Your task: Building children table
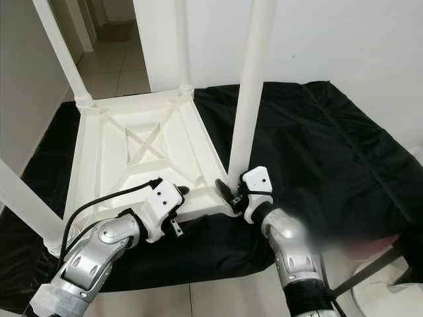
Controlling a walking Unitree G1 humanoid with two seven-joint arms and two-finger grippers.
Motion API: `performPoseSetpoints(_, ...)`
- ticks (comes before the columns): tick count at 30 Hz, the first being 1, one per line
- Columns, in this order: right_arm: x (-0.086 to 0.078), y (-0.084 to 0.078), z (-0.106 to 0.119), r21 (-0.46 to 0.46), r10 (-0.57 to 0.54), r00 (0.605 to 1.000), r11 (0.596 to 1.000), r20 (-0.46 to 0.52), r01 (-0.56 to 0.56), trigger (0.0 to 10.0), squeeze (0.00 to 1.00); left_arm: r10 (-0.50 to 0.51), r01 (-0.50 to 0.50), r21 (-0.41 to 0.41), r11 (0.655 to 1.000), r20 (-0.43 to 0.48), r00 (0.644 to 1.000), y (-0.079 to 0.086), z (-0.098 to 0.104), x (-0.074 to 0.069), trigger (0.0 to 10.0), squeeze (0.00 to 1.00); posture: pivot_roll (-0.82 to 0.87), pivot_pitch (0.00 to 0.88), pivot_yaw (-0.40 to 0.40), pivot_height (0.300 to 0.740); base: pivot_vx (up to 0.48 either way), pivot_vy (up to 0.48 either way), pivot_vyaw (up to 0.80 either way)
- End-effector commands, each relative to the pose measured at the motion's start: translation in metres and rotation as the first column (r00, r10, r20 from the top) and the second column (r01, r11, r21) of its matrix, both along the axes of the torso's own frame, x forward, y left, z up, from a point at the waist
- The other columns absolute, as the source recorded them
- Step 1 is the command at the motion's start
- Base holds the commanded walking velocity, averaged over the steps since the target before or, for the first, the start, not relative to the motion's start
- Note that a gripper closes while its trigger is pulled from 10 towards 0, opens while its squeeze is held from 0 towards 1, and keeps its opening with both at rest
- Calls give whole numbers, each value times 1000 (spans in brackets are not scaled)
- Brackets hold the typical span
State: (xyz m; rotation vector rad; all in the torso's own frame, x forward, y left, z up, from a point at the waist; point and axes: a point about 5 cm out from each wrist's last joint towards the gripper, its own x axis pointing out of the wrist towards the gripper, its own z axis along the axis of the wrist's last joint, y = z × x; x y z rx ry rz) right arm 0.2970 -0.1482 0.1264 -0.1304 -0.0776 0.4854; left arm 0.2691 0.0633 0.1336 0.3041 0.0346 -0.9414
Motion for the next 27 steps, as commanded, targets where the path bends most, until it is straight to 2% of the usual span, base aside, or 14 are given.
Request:
performPoseSetpoints(1,-3,2,-5,4,-31,999,1000,-38,31,10000,0,8,-8,3,1000,7,1000,1,3,2,10000,0,-49,0,48,740,0,0,0)
performPoseSetpoints(6,-7,11,-5,55,-83,995,995,-60,86,10000,0,11,-11,0,1000,9,1000,0,3,3,10000,0,-45,0,47,740,0,0,0)
performPoseSetpoints(7,-7,13,-4,71,-127,990,989,-65,131,10000,0,12,-12,0,1000,10,1000,0,3,3,10000,0,-45,0,48,740,0,0,0)
performPoseSetpoints(10,-7,14,-4,77,-168,984,982,-65,173,10000,0,12,-12,0,1000,10,1000,1,3,3,10000,0,-45,0,48,740,0,0,0)
performPoseSetpoints(11,-8,17,-5,92,-235,970,966,-64,240,10000,0,14,-14,-1,1000,12,1000,1,4,3,10000,0,-43,0,45,740,0,0,0)
performPoseSetpoints(12,-8,17,-5,92,-235,970,966,-64,240,10000,0,14,-14,-1,1000,12,1000,1,4,3,10000,0,-43,0,45,740,0,0,0)
performPoseSetpoints(15,-15,26,-12,139,-370,923,914,-105,382,10000,0,17,-17,-2,1000,17,1000,0,5,4,10000,0,-37,0,40,740,0,0,0)
performPoseSetpoints(19,-18,32,-12,144,-375,920,910,-112,389,10000,0,18,-18,-5,1000,17,1000,0,5,4,10000,0,-37,0,39,740,0,0,0)
performPoseSetpoints(25,-17,30,-8,143,-397,911,901,-111,410,10000,16,17,-17,-8,1000,18,1000,-1,5,5,10000,0,-41,0,40,740,0,0,0)
performPoseSetpoints(26,-17,31,-8,149,-393,913,901,-112,407,10000,1000,16,-16,-8,1000,18,1000,-1,5,5,10000,0,-43,0,41,740,0,0,0)
performPoseSetpoints(27,-18,31,-8,153,-391,914,902,-113,404,10000,1000,16,-15,-8,1000,17,1000,-1,5,5,10000,0,-43,0,41,740,0,0,0)
